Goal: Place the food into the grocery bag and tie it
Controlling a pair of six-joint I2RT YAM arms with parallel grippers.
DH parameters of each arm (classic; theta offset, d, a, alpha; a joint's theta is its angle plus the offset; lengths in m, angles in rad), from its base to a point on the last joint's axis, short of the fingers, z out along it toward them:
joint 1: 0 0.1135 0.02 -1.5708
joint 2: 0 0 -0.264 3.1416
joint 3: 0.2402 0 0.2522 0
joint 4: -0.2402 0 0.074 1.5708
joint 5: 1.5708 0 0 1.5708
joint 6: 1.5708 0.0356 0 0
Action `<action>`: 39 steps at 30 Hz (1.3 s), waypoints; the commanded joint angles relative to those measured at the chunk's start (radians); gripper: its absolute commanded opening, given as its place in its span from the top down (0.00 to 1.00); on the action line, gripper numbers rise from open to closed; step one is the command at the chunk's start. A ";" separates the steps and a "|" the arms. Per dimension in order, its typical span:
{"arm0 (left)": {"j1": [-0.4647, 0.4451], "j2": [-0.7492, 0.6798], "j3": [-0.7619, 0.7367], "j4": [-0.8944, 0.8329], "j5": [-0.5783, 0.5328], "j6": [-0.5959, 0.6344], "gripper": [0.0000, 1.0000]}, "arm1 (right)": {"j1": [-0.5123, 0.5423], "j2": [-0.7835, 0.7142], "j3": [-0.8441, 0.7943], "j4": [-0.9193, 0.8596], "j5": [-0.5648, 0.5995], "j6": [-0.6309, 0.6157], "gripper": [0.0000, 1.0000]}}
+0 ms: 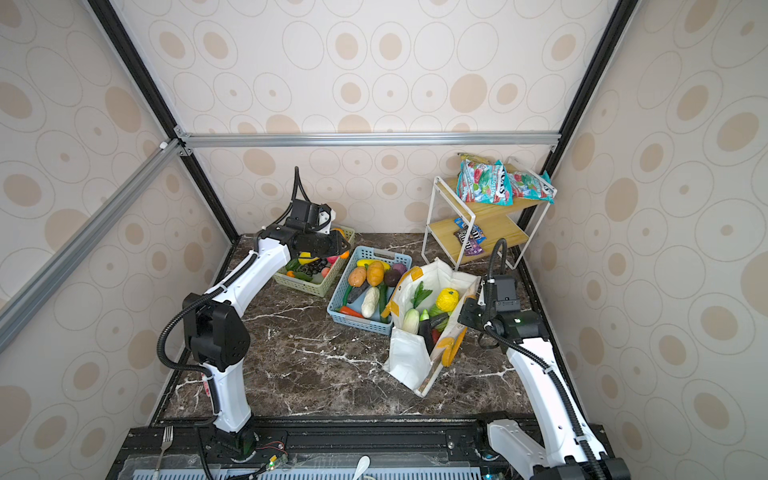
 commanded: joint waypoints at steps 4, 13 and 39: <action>-0.052 -0.087 -0.070 0.139 0.133 -0.097 0.67 | -0.004 -0.015 -0.032 -0.017 -0.032 0.014 1.00; -0.115 -0.074 -0.047 0.092 0.022 -0.063 0.65 | -0.004 -0.017 -0.028 -0.019 -0.039 0.015 1.00; -0.193 0.073 -0.167 -0.194 -0.547 0.148 0.61 | -0.004 0.003 -0.008 -0.017 -0.025 0.010 1.00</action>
